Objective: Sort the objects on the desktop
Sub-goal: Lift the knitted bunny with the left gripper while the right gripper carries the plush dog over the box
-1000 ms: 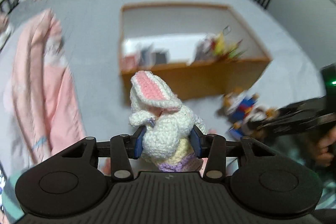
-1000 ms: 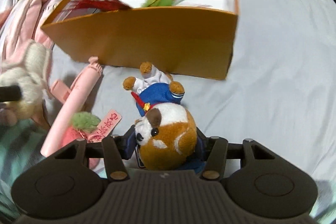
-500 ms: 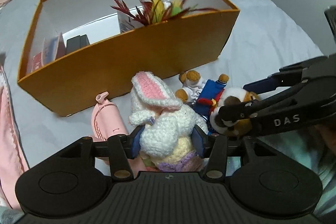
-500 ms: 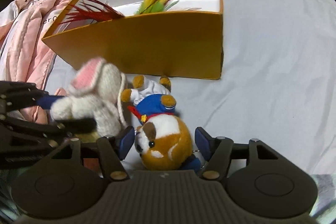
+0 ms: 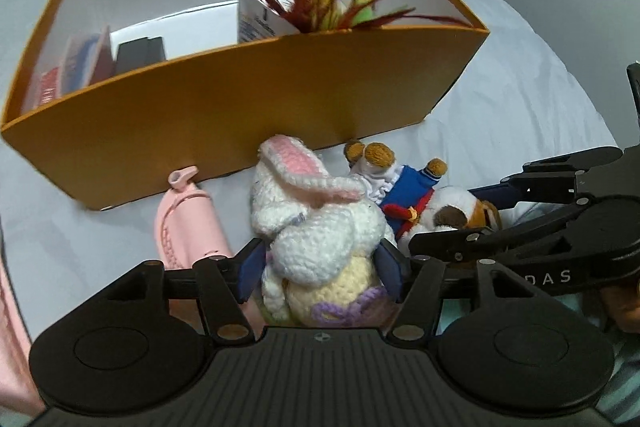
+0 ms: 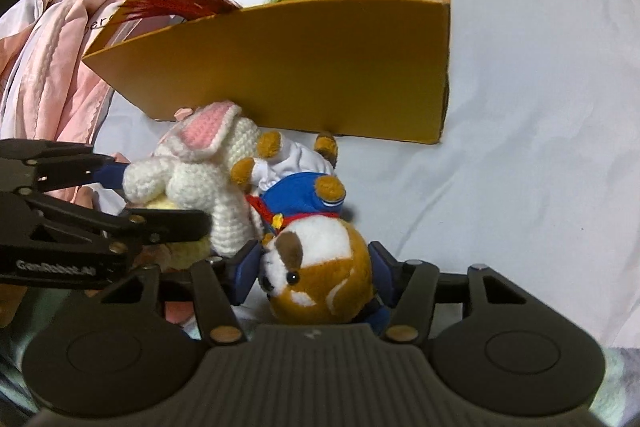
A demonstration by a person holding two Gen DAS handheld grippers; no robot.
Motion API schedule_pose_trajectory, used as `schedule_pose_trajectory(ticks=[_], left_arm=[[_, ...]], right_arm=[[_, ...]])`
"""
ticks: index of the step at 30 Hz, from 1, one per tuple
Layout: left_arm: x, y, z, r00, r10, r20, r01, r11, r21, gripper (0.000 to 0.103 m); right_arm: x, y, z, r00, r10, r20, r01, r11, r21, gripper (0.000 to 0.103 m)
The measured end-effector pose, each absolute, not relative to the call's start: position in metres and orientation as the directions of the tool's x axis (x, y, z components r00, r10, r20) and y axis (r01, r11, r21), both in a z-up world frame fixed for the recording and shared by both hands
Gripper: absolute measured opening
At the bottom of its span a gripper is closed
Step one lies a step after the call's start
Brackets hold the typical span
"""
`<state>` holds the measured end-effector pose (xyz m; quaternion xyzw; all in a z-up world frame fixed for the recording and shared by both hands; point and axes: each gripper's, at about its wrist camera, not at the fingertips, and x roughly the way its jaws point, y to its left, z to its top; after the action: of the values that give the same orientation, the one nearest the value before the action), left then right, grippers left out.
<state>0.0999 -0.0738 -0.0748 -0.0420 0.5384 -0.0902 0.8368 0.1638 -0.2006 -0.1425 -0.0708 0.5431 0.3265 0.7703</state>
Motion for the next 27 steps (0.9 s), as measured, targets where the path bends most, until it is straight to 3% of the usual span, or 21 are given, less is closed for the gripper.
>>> schedule_pose_trajectory(ticks=[4,8,16,24,27], left_arm=[[0.102,-0.072,-0.078,0.404,-0.215,-0.889,0.099,0.977,-0.191,0.064],[0.094,-0.075,-0.069,0.436,-0.205,-0.876,0.11,0.979,-0.174,0.052],[0.064,-0.059,-0.033,0.505,-0.243,-0.828,0.055,0.966,-0.251,0.049],[0.041,-0.055,0.045,0.66,-0.282,-0.697,0.109,0.953,-0.284,0.049],[0.047,-0.05,0.078,0.717,-0.261,-0.646,0.138,0.962,-0.236,0.049]], right_arm=[[0.166,-0.198,-0.147,0.191,0.423,-0.886,-0.573,0.781,0.249,0.055],[0.163,-0.199,-0.145,0.208,0.424,-0.882,-0.568,0.786,0.244,0.051],[0.146,-0.218,-0.109,0.278,0.475,-0.835,-0.52,0.805,0.284,0.05],[0.126,-0.226,-0.03,0.363,0.589,-0.722,-0.551,0.761,0.344,0.05],[0.131,-0.219,0.002,0.392,0.638,-0.663,-0.57,0.734,0.369,0.05]])
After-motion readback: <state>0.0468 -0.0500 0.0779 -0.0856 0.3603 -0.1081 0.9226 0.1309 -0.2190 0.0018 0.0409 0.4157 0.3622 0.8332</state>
